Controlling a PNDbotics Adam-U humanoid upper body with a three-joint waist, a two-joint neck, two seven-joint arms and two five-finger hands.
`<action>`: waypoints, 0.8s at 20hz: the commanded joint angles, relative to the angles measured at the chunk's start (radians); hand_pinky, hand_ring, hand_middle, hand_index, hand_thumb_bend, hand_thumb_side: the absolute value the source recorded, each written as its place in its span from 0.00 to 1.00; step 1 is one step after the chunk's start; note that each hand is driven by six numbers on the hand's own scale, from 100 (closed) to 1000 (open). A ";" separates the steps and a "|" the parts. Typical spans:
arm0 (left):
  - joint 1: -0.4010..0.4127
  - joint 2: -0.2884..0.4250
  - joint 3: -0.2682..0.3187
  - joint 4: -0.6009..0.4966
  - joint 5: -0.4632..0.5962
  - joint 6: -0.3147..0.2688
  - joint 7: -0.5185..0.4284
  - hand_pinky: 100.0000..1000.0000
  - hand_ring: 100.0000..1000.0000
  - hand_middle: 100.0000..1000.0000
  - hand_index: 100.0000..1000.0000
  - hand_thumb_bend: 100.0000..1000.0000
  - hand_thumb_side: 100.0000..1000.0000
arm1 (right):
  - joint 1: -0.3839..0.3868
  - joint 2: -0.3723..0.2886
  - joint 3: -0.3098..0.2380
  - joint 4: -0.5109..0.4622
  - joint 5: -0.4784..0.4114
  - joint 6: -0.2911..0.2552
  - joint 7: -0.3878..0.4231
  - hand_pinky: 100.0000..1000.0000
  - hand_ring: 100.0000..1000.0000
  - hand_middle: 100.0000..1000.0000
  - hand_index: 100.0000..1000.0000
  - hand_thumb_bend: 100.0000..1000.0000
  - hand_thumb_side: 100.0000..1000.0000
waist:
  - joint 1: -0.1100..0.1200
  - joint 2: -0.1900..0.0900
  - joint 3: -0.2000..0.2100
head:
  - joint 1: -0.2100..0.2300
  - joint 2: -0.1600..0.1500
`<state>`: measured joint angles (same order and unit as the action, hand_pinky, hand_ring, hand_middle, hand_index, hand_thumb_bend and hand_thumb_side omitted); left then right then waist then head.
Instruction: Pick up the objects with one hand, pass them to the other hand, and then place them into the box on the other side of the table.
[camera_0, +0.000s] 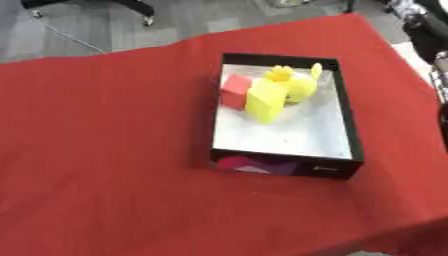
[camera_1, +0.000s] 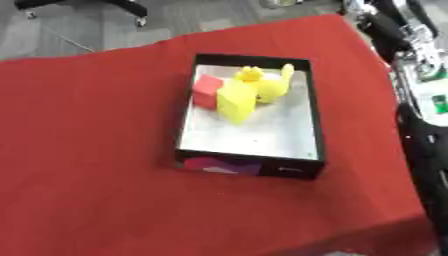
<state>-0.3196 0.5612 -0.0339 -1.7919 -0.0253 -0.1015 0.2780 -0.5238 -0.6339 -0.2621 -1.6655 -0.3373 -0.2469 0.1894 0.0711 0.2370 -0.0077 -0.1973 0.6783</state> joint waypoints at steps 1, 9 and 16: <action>0.008 0.029 0.020 -0.060 0.053 -0.009 -0.010 1.00 0.76 0.58 0.86 0.57 0.52 | 0.013 -0.059 -0.019 -0.098 -0.081 -0.065 -0.042 0.92 1.00 1.00 1.00 0.00 0.17 | -0.022 -0.052 0.006 | -0.005 0.029; 0.014 0.065 0.016 -0.161 0.238 -0.028 -0.023 1.00 0.78 0.63 0.89 0.50 0.68 | 0.025 -0.077 0.017 -0.152 -0.142 -0.139 -0.098 0.91 1.00 1.00 1.00 0.00 0.10 | -0.065 -0.114 0.021 | -0.094 0.090; -0.021 0.072 0.019 -0.207 0.362 -0.081 -0.025 1.00 0.81 0.68 0.87 0.61 0.52 | 0.003 -0.082 0.032 -0.163 -0.164 -0.132 -0.176 0.91 1.00 1.00 0.96 0.00 0.15 | -0.074 -0.127 0.027 | -0.105 0.092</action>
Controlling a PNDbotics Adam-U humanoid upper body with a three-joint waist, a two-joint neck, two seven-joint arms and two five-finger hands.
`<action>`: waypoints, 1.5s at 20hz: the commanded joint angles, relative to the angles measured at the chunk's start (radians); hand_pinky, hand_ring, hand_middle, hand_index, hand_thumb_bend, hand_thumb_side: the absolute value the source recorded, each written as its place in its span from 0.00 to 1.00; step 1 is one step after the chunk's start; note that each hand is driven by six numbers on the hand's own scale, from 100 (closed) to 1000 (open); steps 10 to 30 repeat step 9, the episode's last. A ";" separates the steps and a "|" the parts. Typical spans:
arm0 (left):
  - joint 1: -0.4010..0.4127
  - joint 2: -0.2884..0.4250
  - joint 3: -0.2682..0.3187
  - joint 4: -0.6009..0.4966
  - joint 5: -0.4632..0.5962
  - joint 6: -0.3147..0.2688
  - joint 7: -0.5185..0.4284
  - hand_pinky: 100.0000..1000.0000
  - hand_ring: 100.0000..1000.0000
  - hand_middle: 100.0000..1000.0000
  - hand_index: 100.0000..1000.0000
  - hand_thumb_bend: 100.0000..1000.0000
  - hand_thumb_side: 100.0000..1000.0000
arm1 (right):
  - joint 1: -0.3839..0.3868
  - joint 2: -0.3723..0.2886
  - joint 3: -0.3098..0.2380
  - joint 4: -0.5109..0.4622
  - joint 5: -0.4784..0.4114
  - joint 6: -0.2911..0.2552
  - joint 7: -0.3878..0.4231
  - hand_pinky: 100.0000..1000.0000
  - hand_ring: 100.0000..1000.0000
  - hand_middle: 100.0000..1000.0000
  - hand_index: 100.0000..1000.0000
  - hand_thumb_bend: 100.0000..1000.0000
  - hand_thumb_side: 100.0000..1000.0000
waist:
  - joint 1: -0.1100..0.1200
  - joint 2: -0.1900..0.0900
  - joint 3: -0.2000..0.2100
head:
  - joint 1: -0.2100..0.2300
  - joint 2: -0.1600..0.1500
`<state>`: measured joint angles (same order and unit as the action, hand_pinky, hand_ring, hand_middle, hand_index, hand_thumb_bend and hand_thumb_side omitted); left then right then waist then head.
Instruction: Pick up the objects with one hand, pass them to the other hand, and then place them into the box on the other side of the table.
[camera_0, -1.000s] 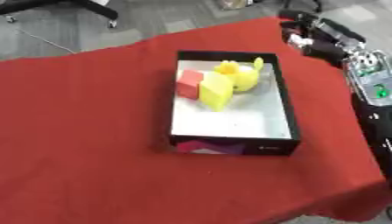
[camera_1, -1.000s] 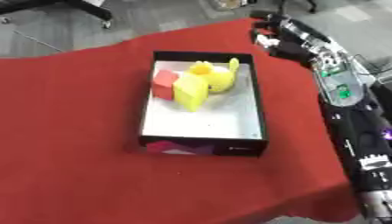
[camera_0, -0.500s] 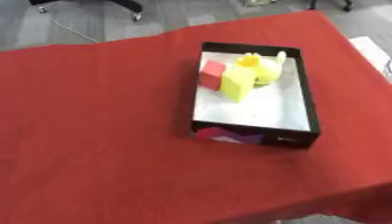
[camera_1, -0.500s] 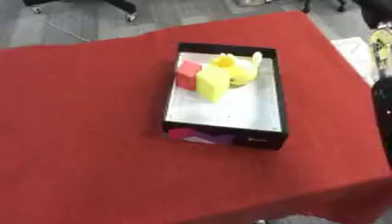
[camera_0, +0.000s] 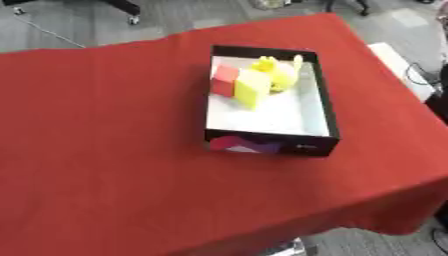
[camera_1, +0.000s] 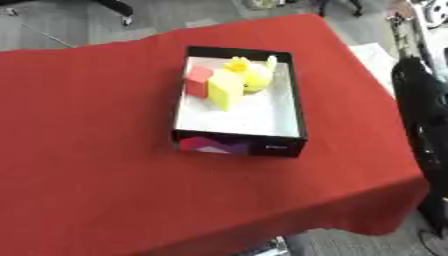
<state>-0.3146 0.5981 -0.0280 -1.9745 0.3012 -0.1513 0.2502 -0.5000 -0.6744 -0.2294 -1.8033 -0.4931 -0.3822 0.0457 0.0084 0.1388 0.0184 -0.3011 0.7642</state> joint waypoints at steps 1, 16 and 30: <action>-0.039 0.035 0.014 -0.025 0.048 -0.051 0.005 1.00 0.81 0.69 0.87 0.61 0.51 | -0.026 -0.043 0.001 -0.031 -0.008 0.005 -0.048 0.91 1.00 1.00 0.96 0.00 0.16 | -0.010 -0.029 0.001 | 0.001 0.006; -0.205 0.054 0.011 -0.026 0.210 -0.244 0.040 0.97 0.82 0.75 0.89 0.63 0.50 | -0.143 -0.043 0.066 -0.053 -0.044 0.038 -0.146 0.92 1.00 1.00 0.98 0.00 0.35 | 0.014 -0.045 0.006 | 0.049 0.006; -0.205 0.054 0.011 -0.026 0.210 -0.244 0.040 0.97 0.82 0.75 0.89 0.63 0.50 | -0.143 -0.043 0.066 -0.053 -0.044 0.038 -0.146 0.92 1.00 1.00 0.98 0.00 0.35 | 0.014 -0.045 0.006 | 0.049 0.006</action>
